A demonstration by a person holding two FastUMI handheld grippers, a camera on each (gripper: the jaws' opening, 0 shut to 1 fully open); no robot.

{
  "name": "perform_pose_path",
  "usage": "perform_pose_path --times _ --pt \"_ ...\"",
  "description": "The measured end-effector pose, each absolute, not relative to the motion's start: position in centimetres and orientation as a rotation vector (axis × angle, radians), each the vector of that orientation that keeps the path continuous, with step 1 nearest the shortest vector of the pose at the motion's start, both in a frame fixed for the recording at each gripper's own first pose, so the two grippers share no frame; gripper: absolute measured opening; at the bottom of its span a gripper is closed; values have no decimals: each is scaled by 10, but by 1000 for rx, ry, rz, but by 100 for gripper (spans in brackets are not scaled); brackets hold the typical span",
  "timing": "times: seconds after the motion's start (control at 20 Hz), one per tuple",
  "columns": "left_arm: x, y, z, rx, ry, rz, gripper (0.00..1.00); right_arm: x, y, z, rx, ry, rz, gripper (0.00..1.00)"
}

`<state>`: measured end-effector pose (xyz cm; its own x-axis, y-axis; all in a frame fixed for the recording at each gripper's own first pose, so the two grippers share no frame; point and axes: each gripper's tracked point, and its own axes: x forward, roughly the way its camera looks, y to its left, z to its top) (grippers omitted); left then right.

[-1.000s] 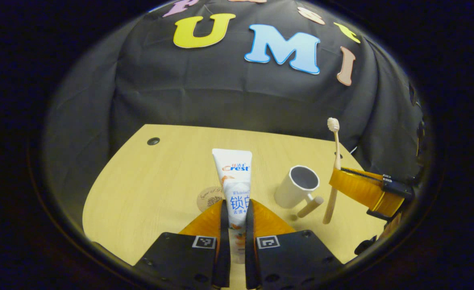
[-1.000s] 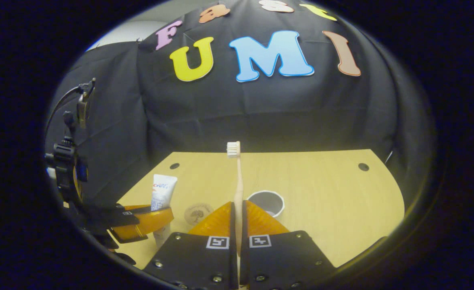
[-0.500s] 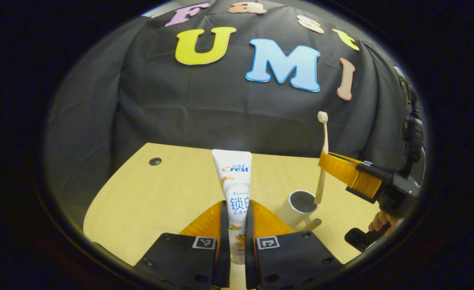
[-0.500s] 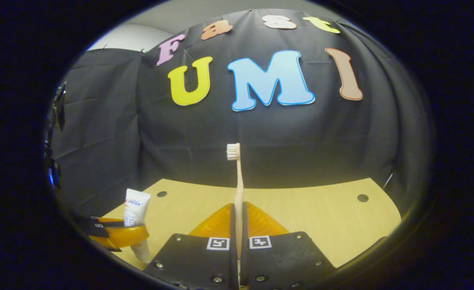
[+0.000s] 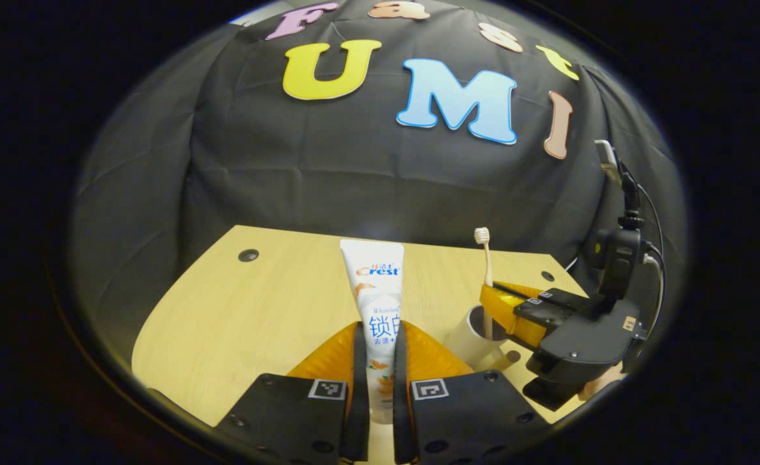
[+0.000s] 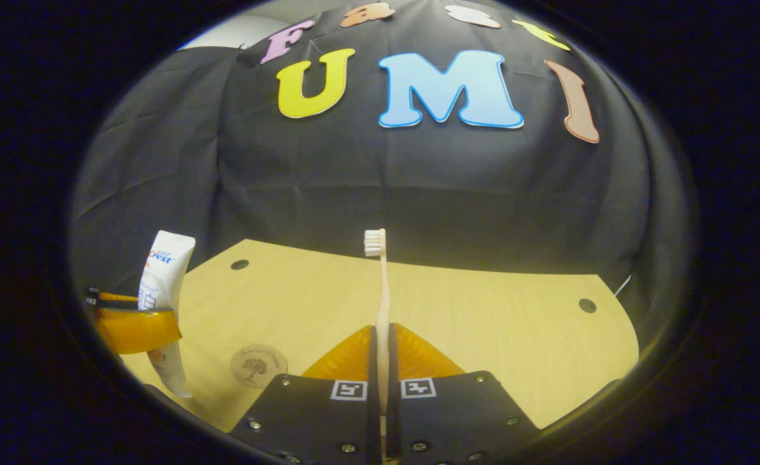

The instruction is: Put the toothbrush and toothpaste on the desktop into the cup, then pick up the cup and place it on the coaster on the desktop.

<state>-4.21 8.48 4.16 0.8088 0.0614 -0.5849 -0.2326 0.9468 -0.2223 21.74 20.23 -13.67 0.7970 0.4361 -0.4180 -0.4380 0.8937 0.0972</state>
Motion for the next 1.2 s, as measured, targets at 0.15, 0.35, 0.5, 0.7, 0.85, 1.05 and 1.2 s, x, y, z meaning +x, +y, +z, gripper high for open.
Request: perform_pose_path --times 0.15,0.35,0.5,0.7,0.85,1.05,1.2 --pt "-42 82 39 -308 620 160 22 210 197 -142 4 479 470 9" --pt "-45 77 36 -328 623 160 22 199 189 -137 22 503 491 56" --pt "-38 72 34 -343 618 152 22 199 173 -121 -1 459 458 93" --pt "-22 57 36 -345 588 120 22 200 152 -98 -14 413 421 93" --pt "-3 44 45 -359 535 77 22 200 138 -83 -5 389 392 93" --pt "32 19 55 -417 441 -5 22 196 108 -57 14 339 332 93" --pt "68 -5 64 -403 372 -74 22 188 80 -46 27 330 285 93"
